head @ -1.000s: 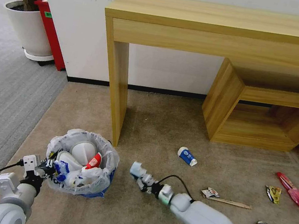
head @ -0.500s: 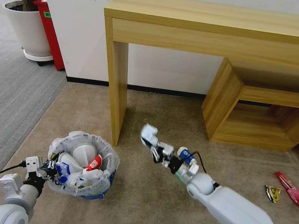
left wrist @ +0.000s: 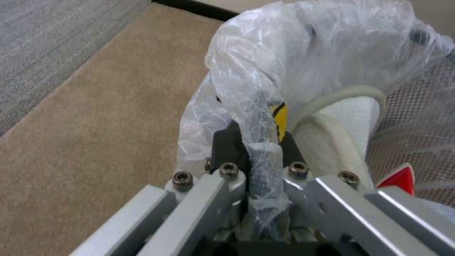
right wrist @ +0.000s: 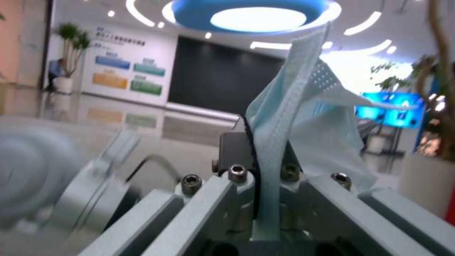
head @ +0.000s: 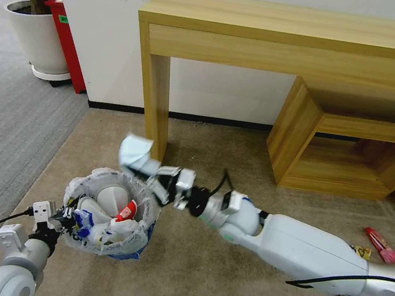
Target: Pick up the trash bin and place the garbage on the floor into it.
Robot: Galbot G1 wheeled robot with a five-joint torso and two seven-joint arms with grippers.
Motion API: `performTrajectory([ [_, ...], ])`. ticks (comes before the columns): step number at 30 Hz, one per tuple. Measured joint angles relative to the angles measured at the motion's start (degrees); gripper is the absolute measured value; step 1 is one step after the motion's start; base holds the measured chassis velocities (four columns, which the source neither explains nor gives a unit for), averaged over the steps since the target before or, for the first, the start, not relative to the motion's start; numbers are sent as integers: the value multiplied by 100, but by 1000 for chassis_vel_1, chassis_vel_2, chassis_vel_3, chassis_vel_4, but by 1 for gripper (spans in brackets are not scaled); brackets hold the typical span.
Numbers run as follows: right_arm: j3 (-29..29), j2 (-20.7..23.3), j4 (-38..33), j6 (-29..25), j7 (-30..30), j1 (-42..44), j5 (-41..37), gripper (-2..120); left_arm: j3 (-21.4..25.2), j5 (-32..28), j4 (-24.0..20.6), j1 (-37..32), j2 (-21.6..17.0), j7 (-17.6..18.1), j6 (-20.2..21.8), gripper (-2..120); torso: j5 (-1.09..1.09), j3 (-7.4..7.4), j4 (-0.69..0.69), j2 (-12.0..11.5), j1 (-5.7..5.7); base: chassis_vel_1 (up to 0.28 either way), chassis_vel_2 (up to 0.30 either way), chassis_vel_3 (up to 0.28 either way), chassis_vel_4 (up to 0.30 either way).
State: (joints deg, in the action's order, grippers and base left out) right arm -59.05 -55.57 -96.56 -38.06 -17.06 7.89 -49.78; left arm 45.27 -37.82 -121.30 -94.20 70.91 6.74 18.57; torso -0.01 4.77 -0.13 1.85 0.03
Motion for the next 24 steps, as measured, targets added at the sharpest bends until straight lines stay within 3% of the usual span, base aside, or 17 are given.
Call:
performTrajectory([
  [3, -371, -199, 332, -13, 3, -58, 16, 0, 27, -26, -26, -15, -15, 1, 1, 3, 0, 0, -1, 0, 0, 0, 0, 0, 0],
  [15, -828, -1055, 1142, 71, 299, -79, 116, 0, 47, -65, -32, -1, -17, -13, -26, 3, 0, 0, 0, 0, 0, 0, 0, 0, 0],
  [24, -875, -1279, 1457, 185, 462, -132, 94, 4, 32, -68, 2, 1, -6, -43, -63, 3, 0, 0, -1, 0, 0, 0, 0, 0, 0],
])
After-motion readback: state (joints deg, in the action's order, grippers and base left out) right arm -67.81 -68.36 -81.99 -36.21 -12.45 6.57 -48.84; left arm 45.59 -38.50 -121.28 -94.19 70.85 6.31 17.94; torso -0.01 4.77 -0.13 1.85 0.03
